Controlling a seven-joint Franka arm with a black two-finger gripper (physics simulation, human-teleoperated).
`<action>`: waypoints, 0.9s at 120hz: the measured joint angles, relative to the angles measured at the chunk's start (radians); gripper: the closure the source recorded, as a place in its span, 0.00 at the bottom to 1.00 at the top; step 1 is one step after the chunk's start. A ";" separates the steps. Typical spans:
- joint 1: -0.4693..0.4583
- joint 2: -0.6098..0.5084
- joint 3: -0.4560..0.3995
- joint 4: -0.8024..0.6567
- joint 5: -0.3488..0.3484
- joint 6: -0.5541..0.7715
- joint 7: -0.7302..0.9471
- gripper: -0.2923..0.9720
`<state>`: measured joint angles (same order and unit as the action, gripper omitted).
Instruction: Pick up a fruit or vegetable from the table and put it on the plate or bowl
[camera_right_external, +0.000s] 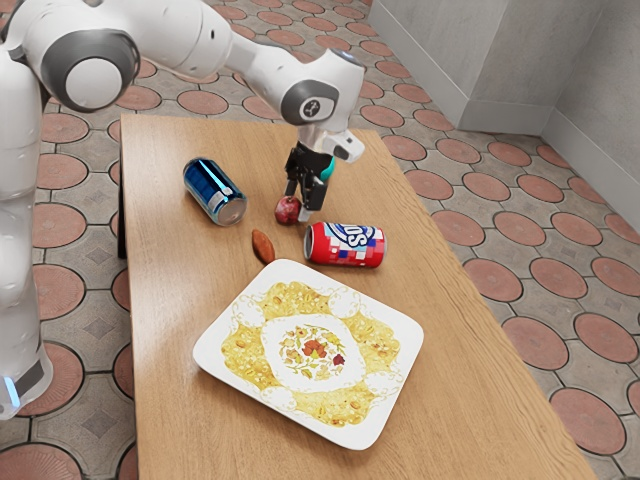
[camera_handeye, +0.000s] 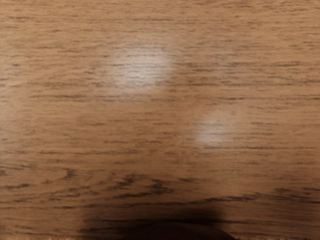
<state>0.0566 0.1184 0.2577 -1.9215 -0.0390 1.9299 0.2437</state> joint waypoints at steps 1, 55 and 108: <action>0.000 0.000 0.000 0.000 0.000 0.000 0.000 0.23; 0.001 0.004 0.002 -0.002 0.002 -0.039 0.007 0.23; -0.004 0.013 0.001 -0.001 0.005 -0.037 0.007 0.51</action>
<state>0.0524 0.1318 0.2590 -1.9227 -0.0341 1.8928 0.2504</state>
